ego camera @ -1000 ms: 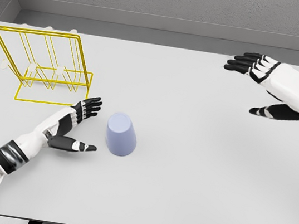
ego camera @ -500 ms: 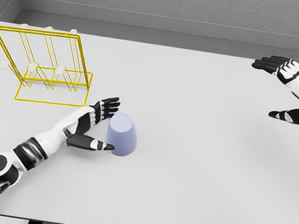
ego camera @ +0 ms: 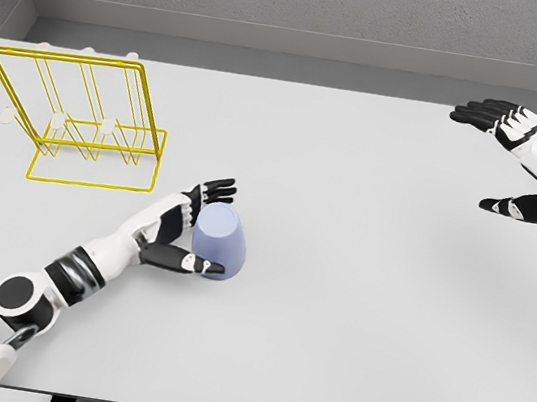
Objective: Place the cup on the cup holder with both arms
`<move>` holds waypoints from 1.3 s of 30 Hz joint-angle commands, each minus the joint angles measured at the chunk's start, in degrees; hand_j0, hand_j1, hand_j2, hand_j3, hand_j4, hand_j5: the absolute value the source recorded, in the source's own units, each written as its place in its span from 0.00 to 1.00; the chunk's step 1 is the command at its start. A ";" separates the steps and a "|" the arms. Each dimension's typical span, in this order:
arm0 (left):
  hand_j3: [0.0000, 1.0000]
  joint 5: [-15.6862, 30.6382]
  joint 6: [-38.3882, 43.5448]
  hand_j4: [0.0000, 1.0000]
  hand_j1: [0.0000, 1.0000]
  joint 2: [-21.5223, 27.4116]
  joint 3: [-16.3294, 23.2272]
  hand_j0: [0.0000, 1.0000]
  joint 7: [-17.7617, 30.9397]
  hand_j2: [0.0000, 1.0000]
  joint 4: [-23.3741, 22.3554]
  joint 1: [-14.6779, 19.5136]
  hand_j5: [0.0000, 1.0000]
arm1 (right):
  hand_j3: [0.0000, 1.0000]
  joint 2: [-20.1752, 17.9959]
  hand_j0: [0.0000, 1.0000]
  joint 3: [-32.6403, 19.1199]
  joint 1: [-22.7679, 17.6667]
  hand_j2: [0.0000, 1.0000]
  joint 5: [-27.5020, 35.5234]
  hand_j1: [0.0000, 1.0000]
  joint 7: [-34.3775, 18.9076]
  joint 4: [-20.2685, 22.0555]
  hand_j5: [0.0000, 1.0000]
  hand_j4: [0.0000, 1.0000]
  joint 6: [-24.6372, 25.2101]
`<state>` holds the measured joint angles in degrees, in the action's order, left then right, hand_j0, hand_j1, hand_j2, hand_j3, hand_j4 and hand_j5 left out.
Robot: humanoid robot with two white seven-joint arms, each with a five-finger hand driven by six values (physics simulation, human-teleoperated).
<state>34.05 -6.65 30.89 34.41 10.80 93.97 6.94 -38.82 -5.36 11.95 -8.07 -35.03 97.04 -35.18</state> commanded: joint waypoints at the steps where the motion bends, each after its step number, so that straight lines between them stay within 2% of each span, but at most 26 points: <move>1: 1.00 0.05 0.06 1.00 1.00 -0.04 0.31 1.00 0.01 1.00 0.16 0.00 1.00 | 1.00 -0.03 1.00 -0.01 0.00 1.00 0.42 1.00 0.03 0.08 1.00 1.00 0.18; 9: 1.00 0.05 0.06 1.00 1.00 -0.75 0.92 1.00 -0.08 1.00 0.34 0.00 1.00 | 1.00 -0.12 1.00 -0.01 -0.09 1.00 0.42 1.00 0.03 -0.10 1.00 1.00 0.18; 11: 0.95 0.05 -0.03 0.95 0.95 -0.75 0.92 0.95 -0.08 0.95 -0.01 0.00 0.95 | 1.00 -0.12 1.00 -0.01 -0.09 1.00 0.42 1.00 0.03 -0.10 1.00 1.00 0.18; 13: 0.94 0.14 -0.03 0.94 0.94 -0.75 0.92 0.94 -0.08 0.94 -0.19 0.00 0.94 | 1.00 -0.12 1.00 -0.01 -0.09 1.00 0.42 1.00 0.03 -0.10 1.00 1.00 0.18; 15: 0.85 0.23 -0.11 0.85 0.85 -0.75 0.92 0.85 -0.08 0.85 -0.19 -0.09 0.85 | 1.00 -0.12 1.00 -0.01 -0.09 1.00 0.42 1.00 0.03 -0.10 1.00 1.00 0.18; 16: 0.73 0.40 -0.11 0.73 0.73 -0.75 0.84 0.73 -0.17 0.73 -0.10 -0.09 0.73 | 1.00 -0.12 1.00 -0.01 -0.09 1.00 0.42 1.00 0.03 -0.10 1.00 1.00 0.18; 20: 0.65 0.23 -0.20 0.65 0.65 -0.92 0.84 0.65 -0.35 0.65 -0.01 -0.09 0.65 | 1.00 -0.03 1.00 -0.01 -0.09 1.00 0.42 1.00 0.03 -0.01 1.00 1.00 0.18; 25: 0.65 0.40 -0.38 0.65 0.65 -0.84 0.48 0.65 -0.35 0.65 0.51 -0.18 0.65 | 1.00 -0.12 1.00 -0.01 -0.09 1.00 0.42 1.00 0.03 -0.10 1.00 1.00 0.18; 31: 0.66 0.76 -0.29 0.66 0.66 -0.75 -0.75 0.66 -0.35 0.66 3.41 -0.35 0.66 | 1.00 -0.12 1.00 -0.09 -0.09 1.00 0.42 1.00 0.03 -0.10 1.00 1.00 0.18; 39: 0.66 0.93 -0.20 0.66 0.66 1.01 -5.67 0.66 -0.43 0.66 8.69 -0.97 0.66 | 1.00 -0.12 1.00 -0.01 -0.09 1.00 0.42 1.00 0.03 -0.10 1.00 1.00 0.18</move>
<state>34.69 -6.89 31.22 30.12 10.37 101.23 5.98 -38.89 -5.37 11.87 -8.06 -35.03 96.94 -35.18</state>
